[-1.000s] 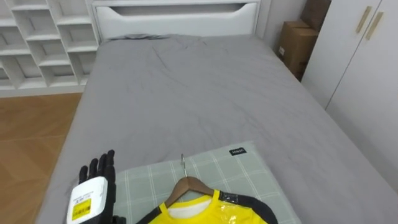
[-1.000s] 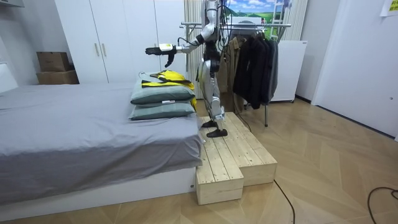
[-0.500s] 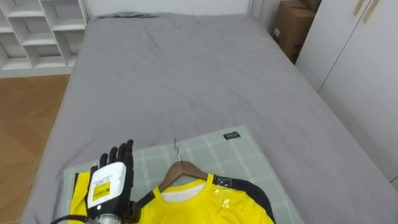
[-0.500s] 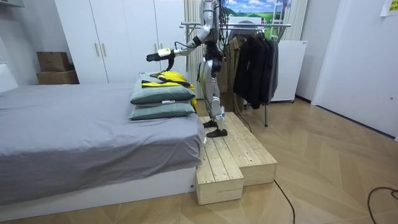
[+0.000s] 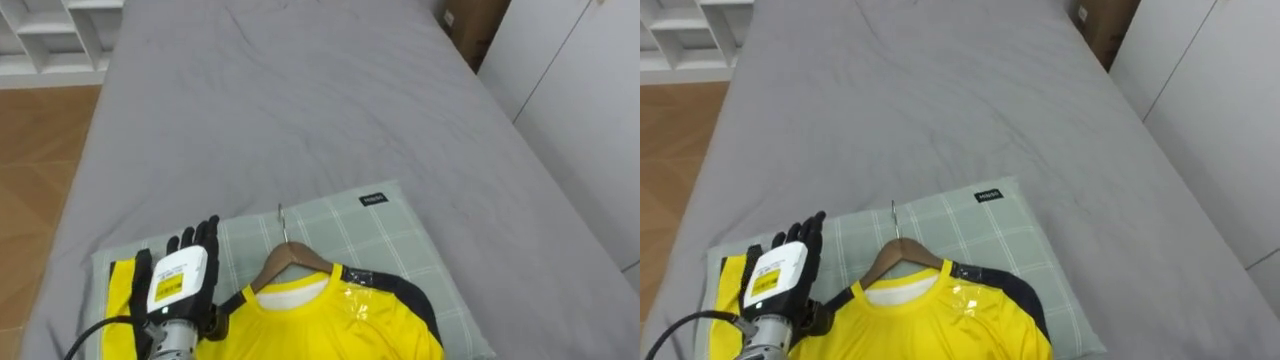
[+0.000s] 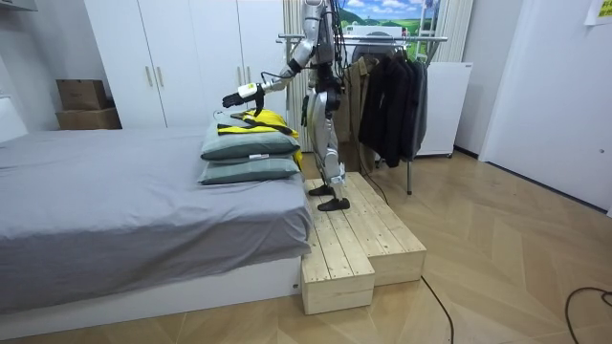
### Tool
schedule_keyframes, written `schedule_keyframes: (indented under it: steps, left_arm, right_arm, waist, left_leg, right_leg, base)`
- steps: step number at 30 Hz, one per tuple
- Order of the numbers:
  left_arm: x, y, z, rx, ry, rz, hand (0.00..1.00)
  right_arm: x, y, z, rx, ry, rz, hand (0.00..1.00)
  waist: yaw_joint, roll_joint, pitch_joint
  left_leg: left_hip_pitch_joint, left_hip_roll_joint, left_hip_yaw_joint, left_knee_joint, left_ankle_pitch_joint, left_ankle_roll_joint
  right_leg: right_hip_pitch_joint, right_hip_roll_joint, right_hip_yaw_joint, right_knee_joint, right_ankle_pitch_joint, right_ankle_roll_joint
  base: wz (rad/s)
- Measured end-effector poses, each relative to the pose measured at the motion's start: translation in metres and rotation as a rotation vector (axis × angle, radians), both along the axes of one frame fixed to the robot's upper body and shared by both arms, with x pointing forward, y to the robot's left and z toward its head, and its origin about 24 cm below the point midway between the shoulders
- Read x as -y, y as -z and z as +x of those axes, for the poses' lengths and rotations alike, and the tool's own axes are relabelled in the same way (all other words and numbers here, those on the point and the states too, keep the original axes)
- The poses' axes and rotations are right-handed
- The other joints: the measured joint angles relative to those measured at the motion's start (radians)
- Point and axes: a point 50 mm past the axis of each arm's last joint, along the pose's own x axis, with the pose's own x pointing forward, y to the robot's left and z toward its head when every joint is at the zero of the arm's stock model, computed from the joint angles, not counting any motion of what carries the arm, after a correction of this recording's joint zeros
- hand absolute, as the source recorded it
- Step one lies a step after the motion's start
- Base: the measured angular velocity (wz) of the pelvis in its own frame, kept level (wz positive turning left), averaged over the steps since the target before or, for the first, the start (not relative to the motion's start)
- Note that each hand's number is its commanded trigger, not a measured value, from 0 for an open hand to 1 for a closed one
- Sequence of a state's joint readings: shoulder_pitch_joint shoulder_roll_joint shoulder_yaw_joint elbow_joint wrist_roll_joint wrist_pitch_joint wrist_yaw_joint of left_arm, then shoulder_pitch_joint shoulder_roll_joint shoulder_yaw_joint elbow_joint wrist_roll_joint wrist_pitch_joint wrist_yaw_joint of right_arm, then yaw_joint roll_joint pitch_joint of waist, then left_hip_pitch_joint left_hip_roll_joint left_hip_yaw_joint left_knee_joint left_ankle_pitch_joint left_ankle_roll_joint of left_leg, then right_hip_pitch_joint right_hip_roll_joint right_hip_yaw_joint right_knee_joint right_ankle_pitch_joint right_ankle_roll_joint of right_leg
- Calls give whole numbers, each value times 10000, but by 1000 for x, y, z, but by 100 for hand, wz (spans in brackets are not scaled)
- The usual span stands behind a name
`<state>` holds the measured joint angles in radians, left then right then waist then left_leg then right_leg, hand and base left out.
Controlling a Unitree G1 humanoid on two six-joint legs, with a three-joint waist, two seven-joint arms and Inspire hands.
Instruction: Hang clothes
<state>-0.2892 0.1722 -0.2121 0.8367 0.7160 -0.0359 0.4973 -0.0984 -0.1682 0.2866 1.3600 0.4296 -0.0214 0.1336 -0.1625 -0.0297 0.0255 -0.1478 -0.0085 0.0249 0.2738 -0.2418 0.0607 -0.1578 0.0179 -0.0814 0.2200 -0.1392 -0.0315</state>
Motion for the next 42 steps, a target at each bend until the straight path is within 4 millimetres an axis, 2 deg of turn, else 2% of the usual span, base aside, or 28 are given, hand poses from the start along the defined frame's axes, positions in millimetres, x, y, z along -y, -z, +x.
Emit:
schedule_keyframes:
  steps: [4,5,10,11,14,19,24,30,36,42]
  left_arm:
    - [4,13,-4,-902,-55,-515,0]
    - [5,15,-5,-1119,-20,-586,0]
    - [8,12,1,-1032,180,-602,0]
    - [9,8,5,-925,218,-583,0]
    - [11,2,12,-729,318,-560,0]
    - [11,4,12,-840,328,-553,0]
    - [17,6,11,-915,536,-512,0]
    - [26,16,5,-1439,977,-213,0]
    - [25,27,-4,-2201,972,-198,0]
    - [23,36,-11,-2760,1095,137,0]
  right_arm:
    - [-1,-1,7,89,-129,-28,0]
    - [-2,-2,9,92,-155,-42,0]
    - [-2,-3,15,112,-470,-146,0]
    - [-3,-4,18,153,-584,-166,0]
    - [-4,-4,21,207,-692,-184,0]
    - [-5,-4,22,171,-975,-227,0]
    - [-5,-4,22,191,-914,-286,0]
    - [-8,-4,23,212,-954,-206,0]
    - [-10,-6,31,361,-1048,-100,0]
    - [-10,-7,34,313,-1058,-91,0]
  waist:
    - [-29,-3,7]
    - [-33,-17,30]
    - [-37,4,85]
    - [-38,10,150]
    - [-36,41,207]
    - [-34,43,209]
    - [-62,58,204]
    - [-64,206,187]
    - [-227,213,184]
    - [-246,211,182]
  left_leg:
    - [-13,-3,-44,-2,0,0]
    - [-20,-2,-60,-3,0,0]
    - [-174,-3,-130,11,2,-2]
    - [-210,-5,-147,14,2,-2]
    - [-347,-29,-152,35,7,6]
    - [-354,-38,-147,33,24,23]
    - [-380,-64,-292,21,63,33]
    - [-343,-61,-216,11,88,23]
    - [-458,-54,-142,10,135,1]
    - [-670,-45,-44,26,154,13]
  right_leg:
    - [14,-12,-46,-22,0,1]
    - [12,-23,-62,-30,-1,1]
    - [-98,-66,-135,-29,-1,2]
    - [-123,-66,-152,-29,-1,2]
    - [-242,-89,-163,-27,-1,2]
    - [-247,-108,-193,-16,-1,2]
    - [-233,-154,-440,-15,-2,3]
    - [-214,-156,-321,-12,-2,3]
    - [-371,-149,-324,47,1,-1]
    - [-681,-163,-309,205,20,-29]
  base:
    - [4]
    - [4]
    - [5]
    - [4]
    - [1]
    - [0]
    - [9]
    - [-2]
    - [-2]
    - [-1]
